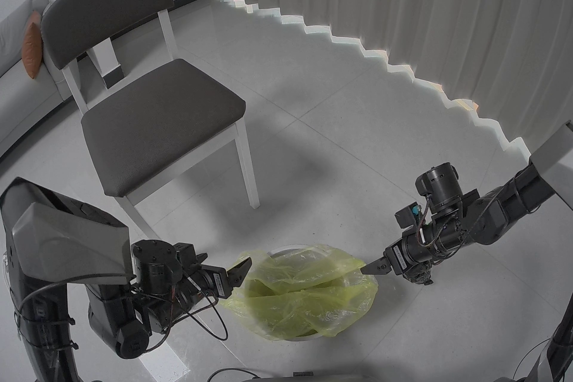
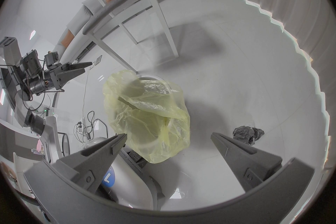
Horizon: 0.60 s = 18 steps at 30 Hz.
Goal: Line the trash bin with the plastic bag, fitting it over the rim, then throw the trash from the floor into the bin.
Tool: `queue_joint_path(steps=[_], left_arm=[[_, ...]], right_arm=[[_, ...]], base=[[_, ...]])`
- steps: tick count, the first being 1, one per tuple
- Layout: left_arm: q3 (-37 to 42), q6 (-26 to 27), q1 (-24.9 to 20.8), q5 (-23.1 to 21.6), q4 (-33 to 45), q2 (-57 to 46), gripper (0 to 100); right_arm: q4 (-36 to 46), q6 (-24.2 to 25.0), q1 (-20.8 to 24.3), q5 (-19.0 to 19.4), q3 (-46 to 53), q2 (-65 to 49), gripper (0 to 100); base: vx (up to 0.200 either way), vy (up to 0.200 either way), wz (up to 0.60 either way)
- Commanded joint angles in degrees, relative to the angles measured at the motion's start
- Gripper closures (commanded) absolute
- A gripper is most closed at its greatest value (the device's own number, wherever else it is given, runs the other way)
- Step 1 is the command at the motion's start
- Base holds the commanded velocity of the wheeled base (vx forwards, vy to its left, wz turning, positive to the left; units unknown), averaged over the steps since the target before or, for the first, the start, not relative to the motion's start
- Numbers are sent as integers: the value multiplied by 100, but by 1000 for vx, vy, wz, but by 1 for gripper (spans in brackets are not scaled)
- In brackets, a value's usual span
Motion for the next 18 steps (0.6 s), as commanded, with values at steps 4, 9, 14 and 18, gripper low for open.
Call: queue_joint_path(steps=[4,9,14,18], left_arm=[[-267,1351,-339,-662,-98,260,0],[-434,1843,-330,-1163,-98,673,0],[-689,2889,-66,-1295,-98,1139,0],[-856,3196,-31,-1312,-98,1420,0]], right_arm=[[-553,113,-119,62,1025,-896,0],[-1370,192,-190,80,1588,-887,0],[-1906,192,-251,352,1931,-879,0],[-2073,192,-295,519,2027,-826,0]], base=[[0,0,0],[0,0,0],[0,0,0],[0,0,0]])
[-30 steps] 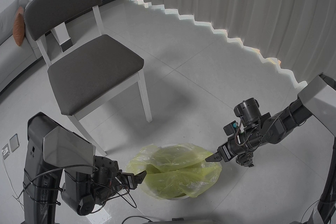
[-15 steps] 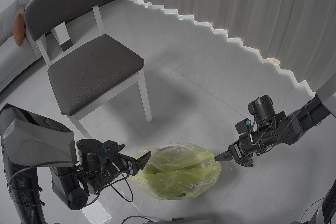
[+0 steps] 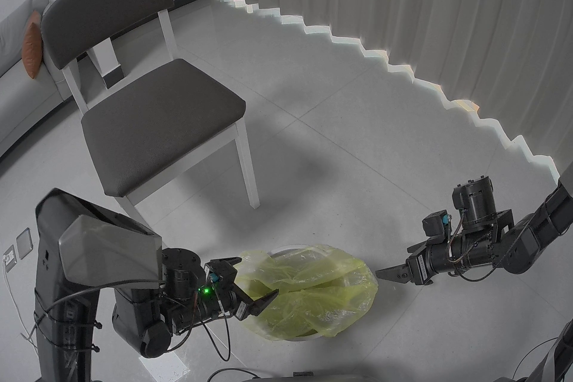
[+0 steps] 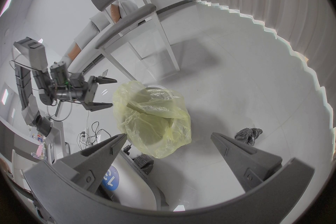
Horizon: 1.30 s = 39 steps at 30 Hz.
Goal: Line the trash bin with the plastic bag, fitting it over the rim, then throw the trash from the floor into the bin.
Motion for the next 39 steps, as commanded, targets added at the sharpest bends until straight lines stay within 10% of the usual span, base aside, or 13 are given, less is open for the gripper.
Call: queue_joint_path(steps=[1,16,17,39], left_arm=[[-291,210,113,-52,-102,598,0],[-1108,412,183,-8,285,994,0],[-1134,421,174,-8,285,1012,100],[-2136,-247,297,247,531,757,100]], right_arm=[[-205,3,-90,159,229,16,0],[-425,-6,-239,502,326,77,0],[-434,-6,-239,502,326,86,0],[-442,-6,-371,616,291,156,0]], base=[[0,0,0],[0,0,0],[0,0,0],[0,0,0]])
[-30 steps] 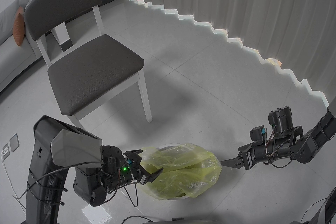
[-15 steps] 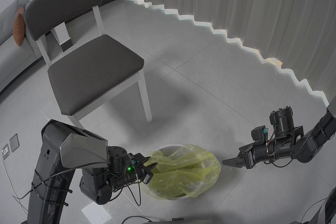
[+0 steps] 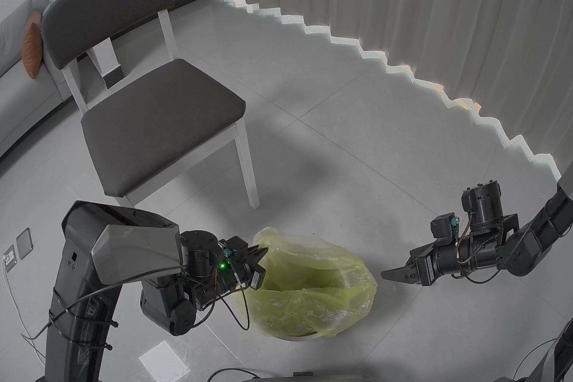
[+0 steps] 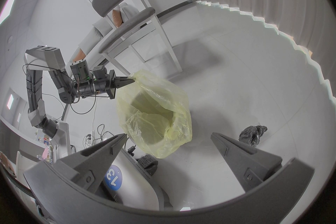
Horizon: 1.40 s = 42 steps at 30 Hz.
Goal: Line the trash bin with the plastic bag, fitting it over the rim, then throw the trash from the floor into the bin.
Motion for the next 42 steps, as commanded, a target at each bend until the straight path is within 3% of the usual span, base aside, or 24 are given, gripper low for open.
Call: queue_joint_path(steps=[1,7,14,22,23,28,34,42], left_arm=[[-399,-20,114,56,295,-49,100],[-1102,-433,123,179,805,241,100],[-1691,-477,140,284,1534,452,100],[-1928,-653,79,407,1578,557,100],[-1928,-653,79,407,1578,557,0],[-1709,-846,44,522,1473,452,0],[-909,-1110,105,557,1077,-49,0],[242,-1268,307,548,286,-436,0]], right_arm=[[-1,-4,-24,3,-13,76,0],[-45,-4,-67,3,5,164,0],[-98,-4,-129,3,-13,234,0],[-106,-4,-182,3,-39,304,0],[-106,-4,-182,3,-39,304,0],[-106,-4,-182,3,-39,322,0],[-106,-4,-164,-24,-154,454,0],[87,-13,-59,-129,-1103,1289,0]], base=[[0,0,0],[0,0,0],[0,0,0],[0,0,0],[0,0,0],[0,0,0],[0,0,0],[0,0,0]])
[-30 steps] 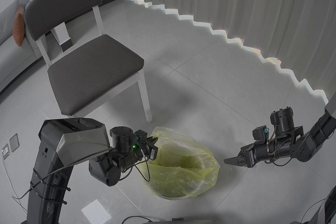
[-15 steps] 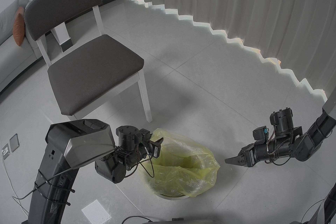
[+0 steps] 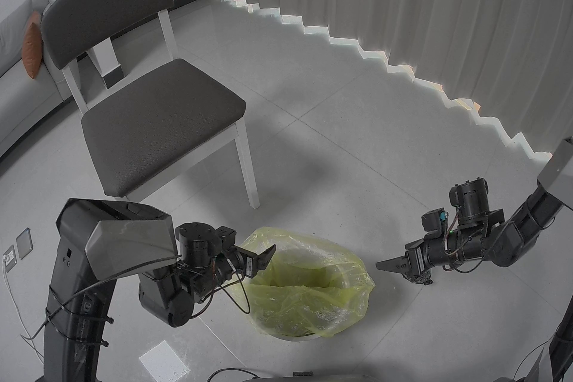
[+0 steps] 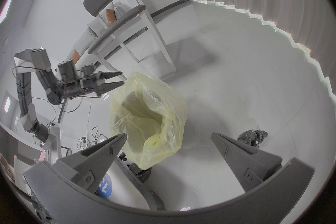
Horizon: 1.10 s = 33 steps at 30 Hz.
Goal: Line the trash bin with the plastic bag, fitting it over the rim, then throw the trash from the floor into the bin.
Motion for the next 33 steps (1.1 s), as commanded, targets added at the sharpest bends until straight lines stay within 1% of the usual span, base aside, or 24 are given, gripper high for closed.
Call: queue_joint_path(steps=[1,2,3,4,5,8,9,13,14,16,17,18,19,20,21,23,27,29,33], left_arm=[[926,-76,174,7,-599,-373,0],[1120,-76,192,7,-801,-355,0],[1120,-76,192,7,-801,-355,0],[1410,-67,227,7,-1065,-329,0],[1533,-67,236,7,-1065,-355,0],[1673,-67,245,7,-1065,-373,0],[1744,-67,236,25,-1065,-373,0],[1691,-67,218,113,-1065,-355,0],[1682,-67,218,121,-1065,-346,0],[1682,-67,218,121,-1065,-346,0],[1709,-67,218,121,-1065,-311,0],[1709,-67,218,121,-1065,-311,0],[1709,-58,245,130,-1065,-232,0],[1709,-58,245,130,-1065,-232,0],[1638,-58,280,174,-1065,-109,0],[1568,-14,377,192,-1056,-21,0],[1137,-6,544,323,-617,190,0],[1005,-6,579,367,-441,199,0],[250,-6,623,429,596,225,0]], right_arm=[[285,-35,126,-161,-741,874,0],[399,-52,152,-267,-882,1032,0],[399,-52,152,-267,-882,1032,0],[487,-87,205,-495,-1066,1305,0],[496,-105,240,-592,-1154,1428,0],[513,-167,266,-680,-1286,1586,0],[531,-290,319,-741,-1418,1736,0],[830,-474,389,-900,-1682,1911,0],[1120,-571,407,-1067,-1901,2043,0],[1137,-580,407,-1075,-1919,2052,0],[1436,-738,407,-1242,-2235,2245,0],[1436,-738,407,-1242,-2235,2245,0],[1674,-791,398,-1418,-2525,2421,0],[1674,-791,398,-1418,-2525,2421,0],[1981,-791,398,-1603,-2868,2570,0],[2280,-808,407,-1708,-3149,2694,0],[2886,-834,460,-1726,-3650,2817,0],[2966,-843,468,-1726,-3712,2834,0],[3001,-861,477,-1726,-3738,2843,0]], base=[[0,0,0],[0,0,0],[0,0,0],[0,0,0],[0,0,0],[0,0,0],[0,0,0],[0,0,0],[0,0,0],[0,0,0],[0,0,0],[0,0,0],[0,0,0],[0,0,0],[0,0,0],[0,0,0],[0,0,0],[0,0,0],[0,0,0]])
